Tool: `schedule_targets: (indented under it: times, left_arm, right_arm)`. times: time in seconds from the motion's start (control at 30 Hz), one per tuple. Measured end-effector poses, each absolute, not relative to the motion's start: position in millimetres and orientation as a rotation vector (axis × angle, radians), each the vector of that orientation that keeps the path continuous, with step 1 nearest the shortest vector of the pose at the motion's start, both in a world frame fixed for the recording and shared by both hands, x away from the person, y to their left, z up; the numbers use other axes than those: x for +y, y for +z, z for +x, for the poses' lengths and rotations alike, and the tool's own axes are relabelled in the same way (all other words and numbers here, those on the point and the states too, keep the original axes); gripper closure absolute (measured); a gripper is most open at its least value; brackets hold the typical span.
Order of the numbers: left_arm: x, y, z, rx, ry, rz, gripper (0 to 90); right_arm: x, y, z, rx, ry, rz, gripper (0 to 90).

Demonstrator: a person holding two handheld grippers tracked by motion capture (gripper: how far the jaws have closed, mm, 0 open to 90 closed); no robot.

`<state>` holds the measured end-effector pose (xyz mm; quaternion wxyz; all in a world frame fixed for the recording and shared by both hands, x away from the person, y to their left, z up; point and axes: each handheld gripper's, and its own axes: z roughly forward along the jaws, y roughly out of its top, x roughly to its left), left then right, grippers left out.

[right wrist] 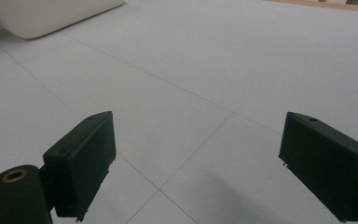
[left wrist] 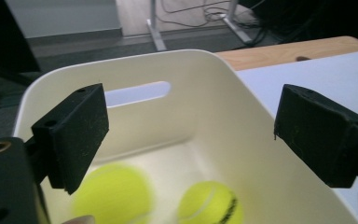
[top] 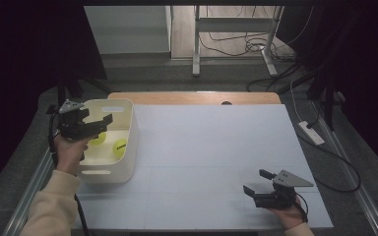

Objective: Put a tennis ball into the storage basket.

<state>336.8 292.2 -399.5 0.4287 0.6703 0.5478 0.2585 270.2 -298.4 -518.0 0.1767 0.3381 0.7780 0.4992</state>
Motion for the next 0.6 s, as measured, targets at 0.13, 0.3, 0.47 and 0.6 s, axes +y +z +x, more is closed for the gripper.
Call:
schedule_targets:
  times: [0.13, 0.3, 0.47, 0.6]
  left_arm:
    - [286, -398, 333, 1.312, 0.609, 1.684, 10.0]
    - [278, -396, 325, 1.250, 0.592, 1.694, 9.8]
    - [270, -396, 315, 1.192, 0.581, 1.701, 10.3]
    - [264, -397, 309, 1.155, 0.570, 1.711, 10.3]
  right_arm:
    - [-298, -518, 270, 2.203, 1.412, 0.955, 10.6]
    - [-299, -518, 270, 2.201, 1.414, 0.957, 10.6]
    - [-300, -518, 270, 2.196, 1.416, 0.955, 10.6]
    - [-299, -517, 270, 2.199, 1.415, 0.955, 10.6]
